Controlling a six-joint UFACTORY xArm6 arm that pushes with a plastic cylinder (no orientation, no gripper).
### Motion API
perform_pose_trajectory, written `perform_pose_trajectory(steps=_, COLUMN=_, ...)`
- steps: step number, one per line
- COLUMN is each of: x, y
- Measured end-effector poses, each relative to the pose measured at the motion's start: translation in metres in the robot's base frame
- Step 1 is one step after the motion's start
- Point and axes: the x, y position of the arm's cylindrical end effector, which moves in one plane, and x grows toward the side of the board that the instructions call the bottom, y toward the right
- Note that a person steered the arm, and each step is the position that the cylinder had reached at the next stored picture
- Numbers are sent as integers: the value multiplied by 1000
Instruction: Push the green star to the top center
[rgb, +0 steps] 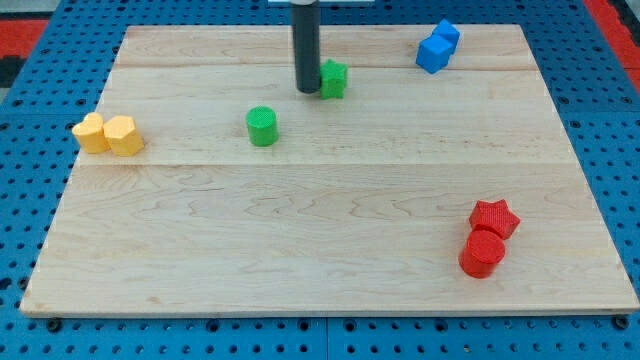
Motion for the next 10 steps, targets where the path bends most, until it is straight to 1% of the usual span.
perform_pose_trajectory(steps=2, x=-1, y=90)
perform_pose_trajectory(steps=3, x=11, y=116)
perform_pose_trajectory(steps=4, x=10, y=175)
perform_pose_trajectory(steps=5, x=-21, y=215)
perform_pose_trajectory(steps=6, x=-45, y=217)
perform_pose_trajectory(steps=7, x=-48, y=187)
perform_pose_trajectory(steps=8, x=-3, y=201)
perform_pose_trajectory(steps=9, x=13, y=175)
perform_pose_trajectory(steps=10, x=-26, y=59)
